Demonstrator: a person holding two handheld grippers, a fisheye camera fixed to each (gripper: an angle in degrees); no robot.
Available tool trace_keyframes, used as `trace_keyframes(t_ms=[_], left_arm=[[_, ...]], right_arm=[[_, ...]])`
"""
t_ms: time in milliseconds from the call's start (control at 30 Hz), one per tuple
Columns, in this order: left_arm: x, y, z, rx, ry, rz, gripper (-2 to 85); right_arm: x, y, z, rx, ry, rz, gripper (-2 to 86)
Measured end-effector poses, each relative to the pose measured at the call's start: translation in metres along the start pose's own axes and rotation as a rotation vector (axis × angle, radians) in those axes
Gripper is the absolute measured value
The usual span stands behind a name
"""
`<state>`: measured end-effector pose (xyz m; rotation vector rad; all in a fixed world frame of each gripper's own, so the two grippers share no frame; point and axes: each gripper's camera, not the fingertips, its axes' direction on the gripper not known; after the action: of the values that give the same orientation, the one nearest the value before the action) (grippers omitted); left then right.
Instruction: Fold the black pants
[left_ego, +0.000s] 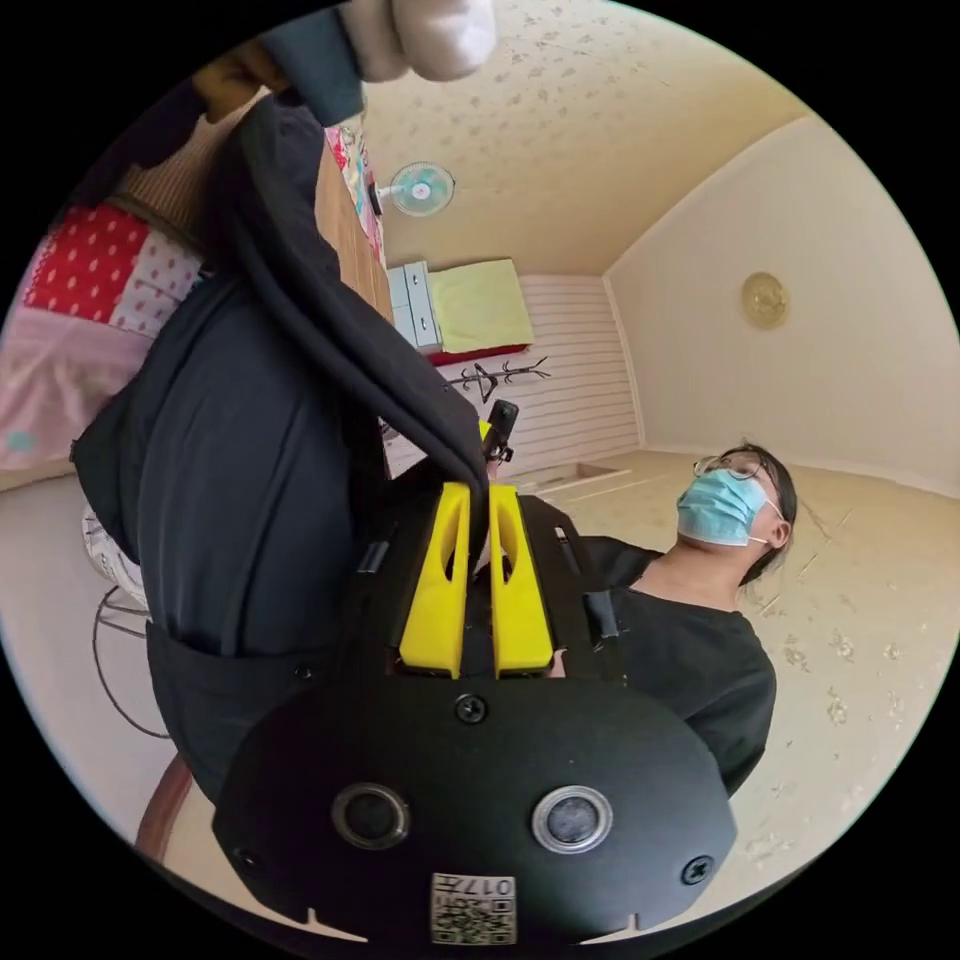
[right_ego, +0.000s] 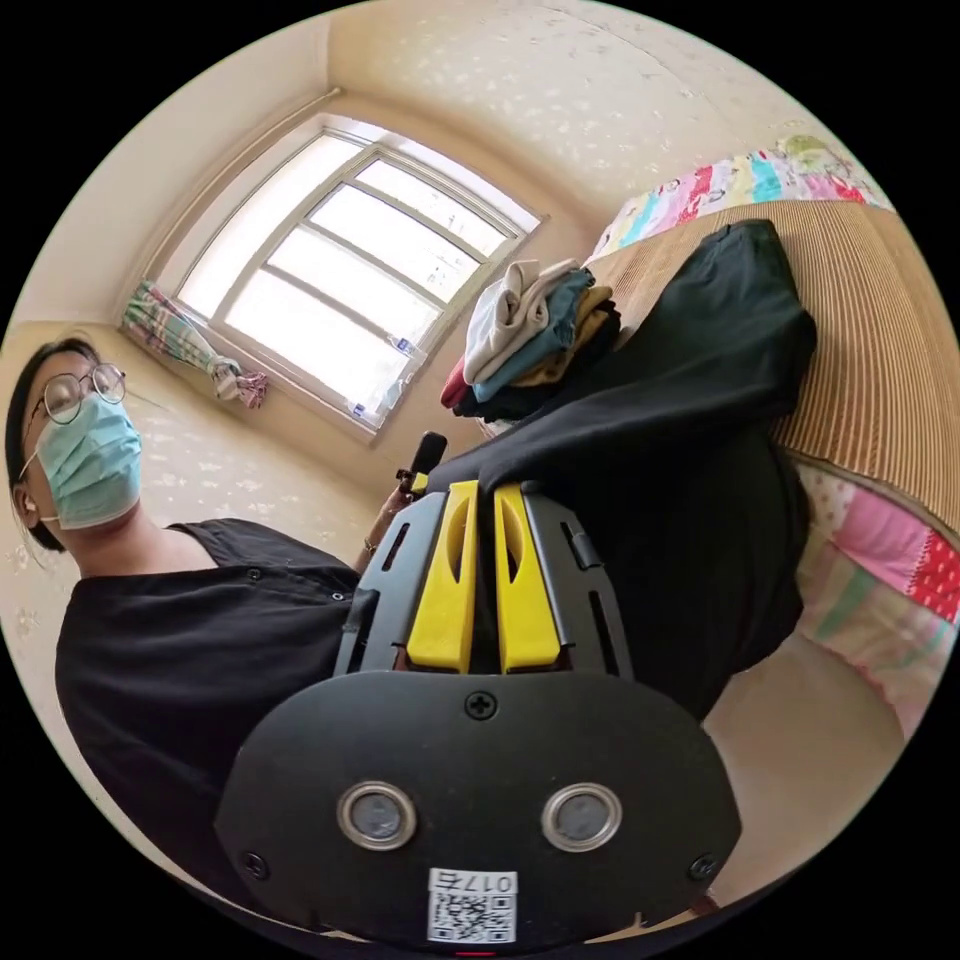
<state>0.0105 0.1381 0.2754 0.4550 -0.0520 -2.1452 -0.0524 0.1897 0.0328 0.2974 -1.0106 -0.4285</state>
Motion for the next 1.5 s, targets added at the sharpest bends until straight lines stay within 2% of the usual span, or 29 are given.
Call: trace_keyframes(t_ms=[100,300,367,500,600,767,967,1067,1300,1433,1500], left_arm=[[0.005,0.0,0.017,-0.078,0.015,0.019,3.9],[-0.057,0.028,0.031,-0.266,0.022,-0.183,4.3],[-0.067,0.034,0.017,-0.236,0.069,-0.189,4.5],[-0.07,0.03,-0.046,0.039,0.032,-0.124,4.9],[-0.078,0.008,-0.063,0.178,-0.08,-0.086,11.5],[-0.117,-0.037,-0.048,0.309,-0.189,-0.097,14.9],[-0.159,-0.08,0.002,0.282,-0.134,-0.114,15.3],[-0.158,-0.076,0.018,0.29,-0.185,-0.108,14.4],[-0.18,-0.063,0.057,0.244,-0.161,-0.127,9.1],[-0.165,-0.048,0.07,0.258,-0.193,-0.044,5.4],[-0.15,-0.049,0.075,0.231,-0.182,0.041,5.3]], right_arm=[[-0.015,0.001,-0.012,-0.037,0.026,-0.013,2.5],[0.035,0.036,0.02,-0.236,-0.049,0.169,3.3],[0.067,0.049,0.028,-0.32,-0.033,0.284,4.1],[0.086,0.043,0.023,-0.396,-0.019,0.291,7.8],[0.104,0.017,0.009,-0.321,0.036,0.297,12.1],[0.156,-0.022,-0.018,0.016,-0.144,0.381,13.2],[0.171,-0.054,-0.004,0.012,-0.148,0.421,13.8],[0.168,-0.06,-0.006,0.012,-0.152,0.419,13.8],[0.19,-0.059,-0.001,0.061,-0.256,0.49,9.8],[0.181,-0.049,-0.008,0.103,-0.22,0.448,4.8],[0.17,-0.048,-0.019,0.144,-0.269,0.388,4.1]])
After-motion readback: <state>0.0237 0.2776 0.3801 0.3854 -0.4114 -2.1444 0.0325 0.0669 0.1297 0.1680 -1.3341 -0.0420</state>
